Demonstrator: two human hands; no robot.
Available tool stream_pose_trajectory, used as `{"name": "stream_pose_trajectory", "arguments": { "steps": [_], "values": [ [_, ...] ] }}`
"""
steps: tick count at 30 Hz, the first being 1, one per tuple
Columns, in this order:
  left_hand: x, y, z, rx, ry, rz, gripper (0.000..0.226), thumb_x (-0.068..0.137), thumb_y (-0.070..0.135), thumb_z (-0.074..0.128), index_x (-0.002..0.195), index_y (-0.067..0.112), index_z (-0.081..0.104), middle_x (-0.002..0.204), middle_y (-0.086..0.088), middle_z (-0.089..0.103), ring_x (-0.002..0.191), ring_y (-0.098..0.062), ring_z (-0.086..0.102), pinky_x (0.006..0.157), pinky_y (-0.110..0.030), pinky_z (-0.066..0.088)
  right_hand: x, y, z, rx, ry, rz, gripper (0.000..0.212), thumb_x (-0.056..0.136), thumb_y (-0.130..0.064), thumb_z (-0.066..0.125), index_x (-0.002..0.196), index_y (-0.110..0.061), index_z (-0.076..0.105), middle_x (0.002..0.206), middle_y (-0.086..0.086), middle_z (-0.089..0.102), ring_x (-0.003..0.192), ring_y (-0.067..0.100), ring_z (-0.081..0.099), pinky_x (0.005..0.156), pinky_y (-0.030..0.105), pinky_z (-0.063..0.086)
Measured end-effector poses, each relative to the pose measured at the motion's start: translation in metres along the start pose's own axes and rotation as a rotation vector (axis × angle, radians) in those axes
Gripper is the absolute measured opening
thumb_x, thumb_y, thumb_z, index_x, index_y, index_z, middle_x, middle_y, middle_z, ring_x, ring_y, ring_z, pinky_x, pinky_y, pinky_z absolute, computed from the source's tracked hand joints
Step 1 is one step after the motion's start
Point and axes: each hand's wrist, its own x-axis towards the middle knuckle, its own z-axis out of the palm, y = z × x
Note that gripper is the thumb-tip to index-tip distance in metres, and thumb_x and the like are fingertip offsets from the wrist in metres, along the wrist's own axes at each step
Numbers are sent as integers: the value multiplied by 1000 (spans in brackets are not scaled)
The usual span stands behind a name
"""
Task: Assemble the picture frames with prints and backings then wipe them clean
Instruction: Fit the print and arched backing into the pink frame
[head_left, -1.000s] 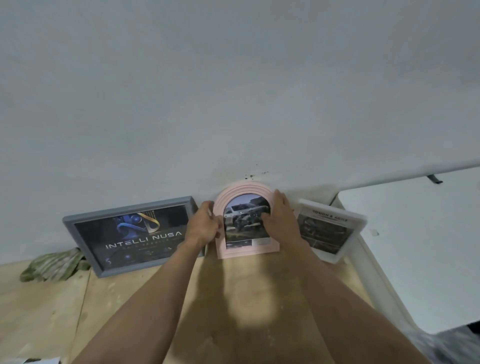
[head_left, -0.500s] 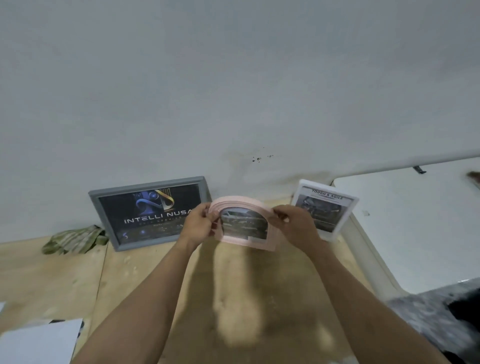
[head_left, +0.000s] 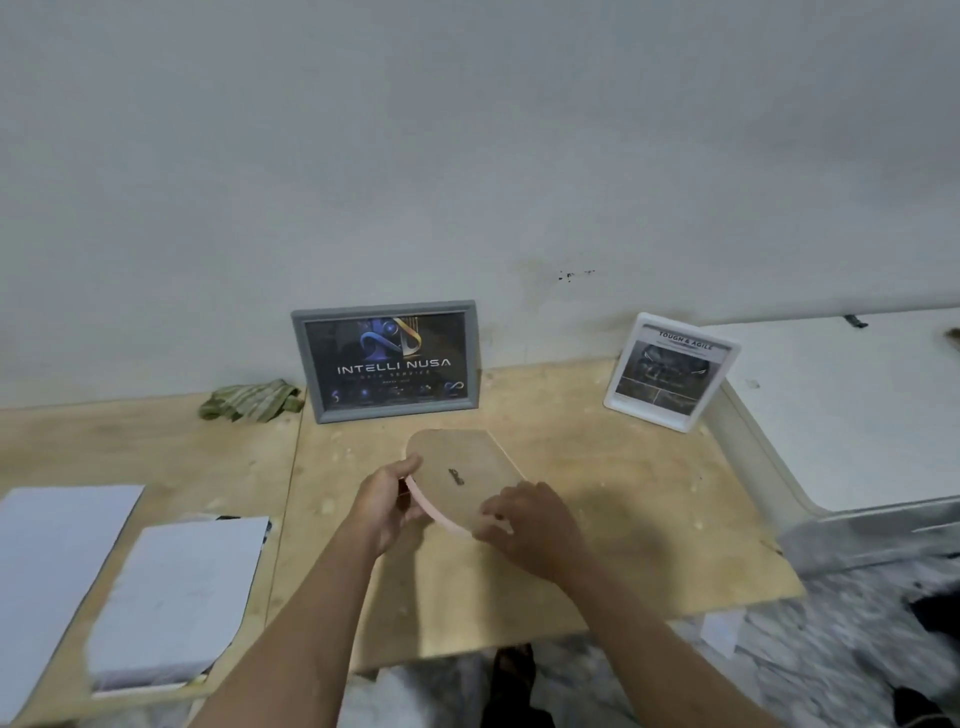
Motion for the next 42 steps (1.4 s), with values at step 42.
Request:
{"name": "stream_pose_trajectory", "arguments": {
  "steps": [42],
  "values": [
    [7,-79,-94,192,406,12,6,90,1,64,91,-1,69,74,-9,66,66,-21,59,44,-19,48,-85,5,105,470,-136,642,73,83,-44,58,147,-18,34,106,4,40,100,25,47,84,32,43]
  ]
}}
